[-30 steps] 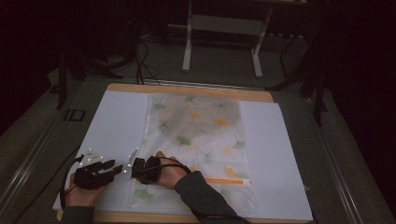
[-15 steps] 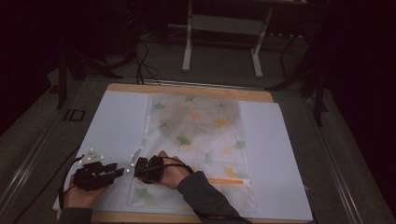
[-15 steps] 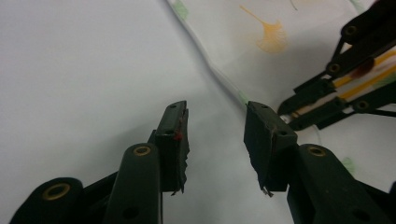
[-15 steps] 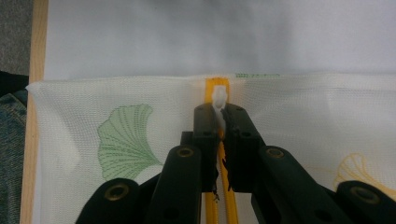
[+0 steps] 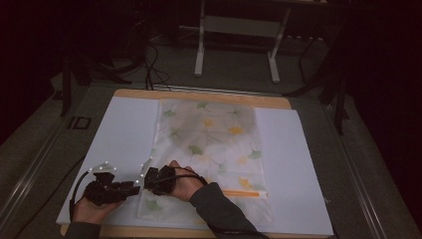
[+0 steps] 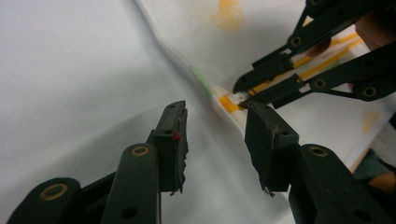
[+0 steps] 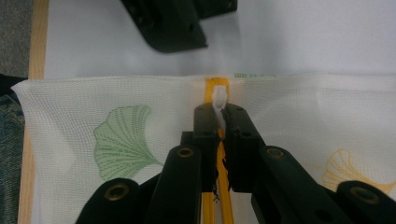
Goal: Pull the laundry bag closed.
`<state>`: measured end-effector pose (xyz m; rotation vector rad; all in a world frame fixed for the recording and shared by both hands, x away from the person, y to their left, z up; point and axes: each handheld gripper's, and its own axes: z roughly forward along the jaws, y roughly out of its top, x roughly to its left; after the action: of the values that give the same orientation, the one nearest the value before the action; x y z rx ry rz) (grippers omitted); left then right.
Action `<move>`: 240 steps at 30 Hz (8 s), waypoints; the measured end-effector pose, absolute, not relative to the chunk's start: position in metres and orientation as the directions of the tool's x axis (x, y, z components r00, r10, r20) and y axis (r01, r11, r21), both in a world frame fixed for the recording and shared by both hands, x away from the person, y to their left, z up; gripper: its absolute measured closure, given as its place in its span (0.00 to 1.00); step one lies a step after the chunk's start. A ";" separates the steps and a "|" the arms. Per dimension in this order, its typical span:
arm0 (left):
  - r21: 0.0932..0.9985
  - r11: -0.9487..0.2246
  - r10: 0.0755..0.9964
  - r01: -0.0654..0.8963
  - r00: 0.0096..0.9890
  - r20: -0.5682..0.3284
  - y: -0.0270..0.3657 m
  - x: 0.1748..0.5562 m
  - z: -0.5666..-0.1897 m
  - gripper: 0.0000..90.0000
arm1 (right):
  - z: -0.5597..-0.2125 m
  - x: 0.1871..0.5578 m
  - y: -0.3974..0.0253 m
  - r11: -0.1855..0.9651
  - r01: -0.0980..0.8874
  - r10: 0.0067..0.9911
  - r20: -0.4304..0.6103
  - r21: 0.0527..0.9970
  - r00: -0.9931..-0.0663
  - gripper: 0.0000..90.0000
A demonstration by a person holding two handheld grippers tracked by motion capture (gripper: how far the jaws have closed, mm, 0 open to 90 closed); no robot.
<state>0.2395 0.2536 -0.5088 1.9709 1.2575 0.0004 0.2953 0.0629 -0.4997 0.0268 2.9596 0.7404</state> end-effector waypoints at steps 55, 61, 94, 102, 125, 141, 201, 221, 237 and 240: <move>0.540 -0.315 0.661 0.780 0.589 -0.464 0.221 0.260 -0.533 0.96 | -0.484 0.293 0.053 0.871 -0.068 -0.014 -0.114 0.487 -0.993 0.94; 0.543 -0.318 0.662 0.777 0.592 -0.459 0.220 0.259 -0.532 0.96 | -0.486 0.292 0.053 0.876 -0.071 -0.015 -0.120 0.476 -0.993 0.94; 0.562 -0.305 0.647 0.768 0.601 -0.470 0.223 0.258 -0.530 0.96 | -0.497 0.296 0.045 0.896 -0.057 -0.011 -0.107 0.440 -0.994 0.94; 0.566 -0.300 0.645 0.768 0.600 -0.473 0.223 0.258 -0.529 0.96 | -0.497 0.295 0.043 0.900 -0.059 -0.010 -0.115 0.433 -0.993 0.94; 0.574 -0.286 0.646 0.767 0.597 -0.476 0.228 0.257 -0.528 0.96 | -0.501 0.290 0.026 0.915 -0.061 0.008 -0.168 0.399 -0.986 0.94; 0.577 -0.282 0.649 0.766 0.596 -0.474 0.230 0.256 -0.527 0.96 | -0.504 0.291 0.010 0.920 -0.040 0.028 -0.169 0.389 -0.985 0.94; 0.585 -0.263 0.652 0.767 0.588 -0.479 0.236 0.254 -0.525 0.96 | -0.504 0.287 -0.034 0.921 0.021 0.095 -0.173 0.389 -0.980 0.94; 0.588 -0.259 0.652 0.766 0.588 -0.479 0.238 0.254 -0.524 0.96 | -0.501 0.286 -0.048 0.914 0.049 0.125 -0.164 0.402 -0.979 0.94; 0.588 -0.256 0.653 0.768 0.586 -0.481 0.240 0.254 -0.525 0.96 | -0.497 0.282 -0.064 0.906 0.078 0.160 -0.164 0.417 -0.974 0.94; 0.587 -0.256 0.653 0.768 0.585 -0.481 0.240 0.254 -0.525 0.96 | -0.498 0.282 -0.067 0.907 0.083 0.163 -0.162 0.413 -0.973 0.94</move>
<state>0.2539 0.2399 -0.5245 1.9860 1.1327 -0.1751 0.2823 -0.0670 -0.4976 0.1875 2.8780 0.6109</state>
